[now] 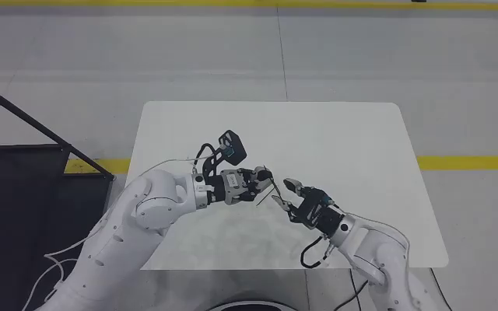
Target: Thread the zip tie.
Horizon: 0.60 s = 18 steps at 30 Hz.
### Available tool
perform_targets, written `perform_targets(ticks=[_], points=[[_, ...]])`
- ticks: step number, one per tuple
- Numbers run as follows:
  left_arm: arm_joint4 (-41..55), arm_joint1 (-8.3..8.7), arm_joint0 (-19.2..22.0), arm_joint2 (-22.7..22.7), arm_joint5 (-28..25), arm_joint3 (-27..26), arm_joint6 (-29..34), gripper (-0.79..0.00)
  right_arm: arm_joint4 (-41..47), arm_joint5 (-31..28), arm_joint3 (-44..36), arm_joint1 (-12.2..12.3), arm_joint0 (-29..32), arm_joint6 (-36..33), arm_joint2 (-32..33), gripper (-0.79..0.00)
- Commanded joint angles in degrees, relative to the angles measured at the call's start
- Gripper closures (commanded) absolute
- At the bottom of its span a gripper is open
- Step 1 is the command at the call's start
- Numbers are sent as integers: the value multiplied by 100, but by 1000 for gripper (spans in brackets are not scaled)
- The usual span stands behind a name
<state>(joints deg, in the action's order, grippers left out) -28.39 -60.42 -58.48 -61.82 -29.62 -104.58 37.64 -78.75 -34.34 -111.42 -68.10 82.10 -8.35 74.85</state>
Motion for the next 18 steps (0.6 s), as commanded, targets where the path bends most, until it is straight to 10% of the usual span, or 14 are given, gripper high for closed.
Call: perform_targets(ticks=[1, 10, 18], points=[[-6, -1, 0, 5, 2, 0, 4, 0, 51, -62, 14, 4, -32, -5, -18, -366], [-46, -4, -9, 30, 7, -19, 34, 0, 103, 80, -45, 11, -103, -117, -106, -268], [-49, -9, -1, 50, 9, -6, 55, 0, 114, 138, -74, 28, -89, -115, -130, 0]])
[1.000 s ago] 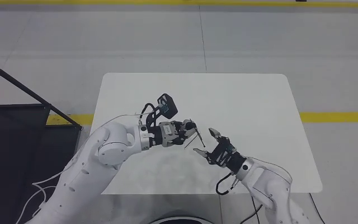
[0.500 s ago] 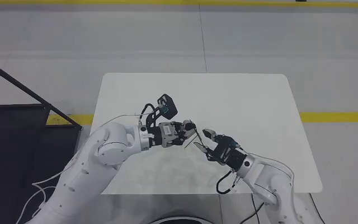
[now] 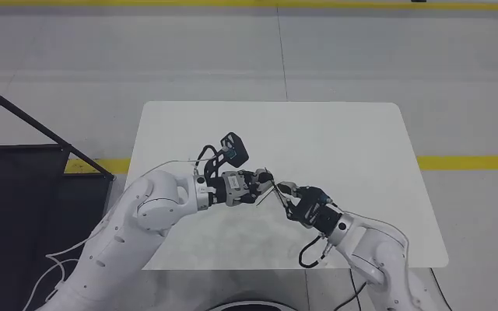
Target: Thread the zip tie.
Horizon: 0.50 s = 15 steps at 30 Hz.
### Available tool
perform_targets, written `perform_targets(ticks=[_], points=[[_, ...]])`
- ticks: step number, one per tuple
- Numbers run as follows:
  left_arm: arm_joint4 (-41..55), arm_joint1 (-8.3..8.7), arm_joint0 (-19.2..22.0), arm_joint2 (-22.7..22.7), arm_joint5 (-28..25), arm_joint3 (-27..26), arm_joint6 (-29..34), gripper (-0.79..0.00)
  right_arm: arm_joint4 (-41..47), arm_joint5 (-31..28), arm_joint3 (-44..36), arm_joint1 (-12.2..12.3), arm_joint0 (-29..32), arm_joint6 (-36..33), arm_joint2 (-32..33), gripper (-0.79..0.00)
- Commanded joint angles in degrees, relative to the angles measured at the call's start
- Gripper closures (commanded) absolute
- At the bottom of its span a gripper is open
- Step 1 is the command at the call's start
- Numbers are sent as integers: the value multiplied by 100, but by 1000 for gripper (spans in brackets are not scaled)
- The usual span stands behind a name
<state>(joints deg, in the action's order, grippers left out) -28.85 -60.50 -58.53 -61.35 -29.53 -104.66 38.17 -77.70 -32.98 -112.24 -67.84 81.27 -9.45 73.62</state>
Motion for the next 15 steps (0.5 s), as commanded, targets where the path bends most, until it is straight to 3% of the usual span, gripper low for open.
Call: perform_targets(ticks=[1, 15], points=[[7, -2, 2, 6, 2, 6, 1, 0, 11, 4, 12, 3, -10, -10, -11, 0], [172, -11, 47, 33, 27, 74, 111, 0, 90, 40, 75, 27, -48, 100, -33, 0]])
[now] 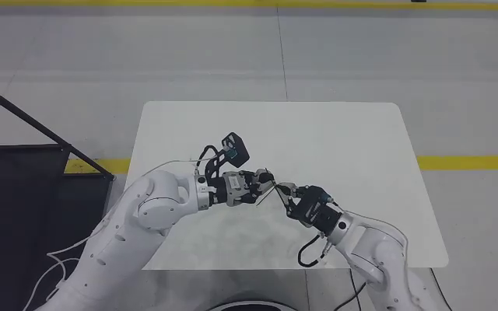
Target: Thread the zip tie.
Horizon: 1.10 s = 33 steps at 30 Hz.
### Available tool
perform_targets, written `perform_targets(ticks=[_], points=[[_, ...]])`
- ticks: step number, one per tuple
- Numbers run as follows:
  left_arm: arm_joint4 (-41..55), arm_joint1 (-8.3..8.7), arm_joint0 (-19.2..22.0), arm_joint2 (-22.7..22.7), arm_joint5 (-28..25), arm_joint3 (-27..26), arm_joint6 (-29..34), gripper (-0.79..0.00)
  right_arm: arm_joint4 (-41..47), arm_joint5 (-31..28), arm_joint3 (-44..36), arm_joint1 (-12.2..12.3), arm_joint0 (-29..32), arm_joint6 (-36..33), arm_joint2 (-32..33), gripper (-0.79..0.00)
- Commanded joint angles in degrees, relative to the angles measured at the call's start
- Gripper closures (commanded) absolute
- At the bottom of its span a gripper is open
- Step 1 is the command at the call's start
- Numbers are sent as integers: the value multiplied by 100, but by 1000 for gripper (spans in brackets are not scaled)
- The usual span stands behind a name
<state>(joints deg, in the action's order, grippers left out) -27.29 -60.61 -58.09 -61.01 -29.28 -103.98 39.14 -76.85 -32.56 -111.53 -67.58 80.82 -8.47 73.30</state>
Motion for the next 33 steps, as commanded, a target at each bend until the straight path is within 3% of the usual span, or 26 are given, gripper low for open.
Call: perform_targets(ticks=[1, 2, 4, 9, 19, 26, 30, 31, 32, 33], points=[[45, 0, 7, 2, -6, 13, 32, -34, 22, 3, 16, 3, -6, 12, -2, 0], [74, 0, 12, -1, -13, 25, 44, -58, 50, 9, 34, 3, -11, 27, -3, 0], [140, 2, 17, -12, -27, 54, 80, -185, 126, -3, 77, 3, -29, 81, -8, 0], [391, 18, 4, -88, -117, 131, 149, -237, 378, -221, 195, 12, -83, 282, 0, 0], [906, 69, -136, -293, -400, 330, 226, -243, 662, -485, 377, 47, -148, 428, 95, 0], [2634, 158, -163, -699, -919, 993, 659, -206, 1281, -1440, 877, 90, -368, 715, 149, 0], [4010, 197, -85, -781, -1060, 1310, 1232, -369, 1536, -1897, 1239, 100, -591, 789, 75, 0], [4369, 205, -60, -785, -1032, 1391, 1403, -493, 1573, -1977, 1310, 101, -644, 787, 53, 0], [4745, 211, -24, -786, -996, 1467, 1592, -699, 1595, -2059, 1377, 104, -697, 774, 34, 0], [5149, 215, 11, -771, -901, 1559, 1814, -785, 1635, -2098, 1452, 106, -739, 767, 25, 0]])
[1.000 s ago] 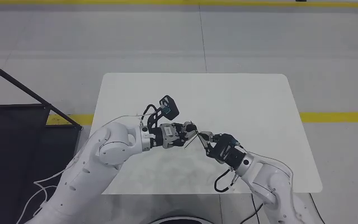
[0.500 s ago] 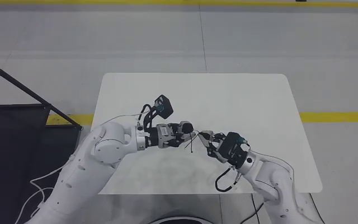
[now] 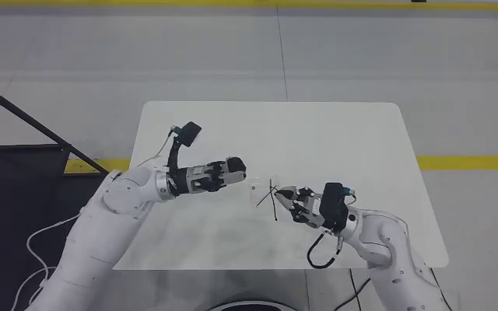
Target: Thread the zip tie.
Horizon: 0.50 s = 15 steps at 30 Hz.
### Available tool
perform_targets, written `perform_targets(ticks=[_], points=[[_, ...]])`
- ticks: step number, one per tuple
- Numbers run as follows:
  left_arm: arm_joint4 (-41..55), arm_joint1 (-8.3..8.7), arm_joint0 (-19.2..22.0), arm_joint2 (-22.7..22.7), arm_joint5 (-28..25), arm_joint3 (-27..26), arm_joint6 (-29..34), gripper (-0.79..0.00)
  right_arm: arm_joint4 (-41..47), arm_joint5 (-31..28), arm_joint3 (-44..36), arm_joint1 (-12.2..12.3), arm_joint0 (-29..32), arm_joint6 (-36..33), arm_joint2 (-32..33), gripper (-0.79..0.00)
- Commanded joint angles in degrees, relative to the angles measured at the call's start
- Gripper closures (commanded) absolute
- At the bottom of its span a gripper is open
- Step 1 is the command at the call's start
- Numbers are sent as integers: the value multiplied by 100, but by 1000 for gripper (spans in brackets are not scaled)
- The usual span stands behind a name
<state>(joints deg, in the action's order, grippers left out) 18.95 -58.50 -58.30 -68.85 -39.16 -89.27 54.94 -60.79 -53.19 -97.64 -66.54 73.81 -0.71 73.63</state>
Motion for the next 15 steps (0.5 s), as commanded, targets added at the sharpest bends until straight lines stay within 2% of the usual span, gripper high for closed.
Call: perform_targets(ticks=[1, 5, 15], points=[[929, 8, 86, 42, 273, 180, 509, -785, 44, -34, 102, 3, -72, -22, -13, 0], [1807, 3, 432, 180, 1052, 655, 1442, -785, -71, 17, 94, 19, -139, -261, -59, 0], [1796, 1, 464, 192, 1079, 686, 1479, -785, -103, 78, 54, 21, -135, -306, -64, 0]])
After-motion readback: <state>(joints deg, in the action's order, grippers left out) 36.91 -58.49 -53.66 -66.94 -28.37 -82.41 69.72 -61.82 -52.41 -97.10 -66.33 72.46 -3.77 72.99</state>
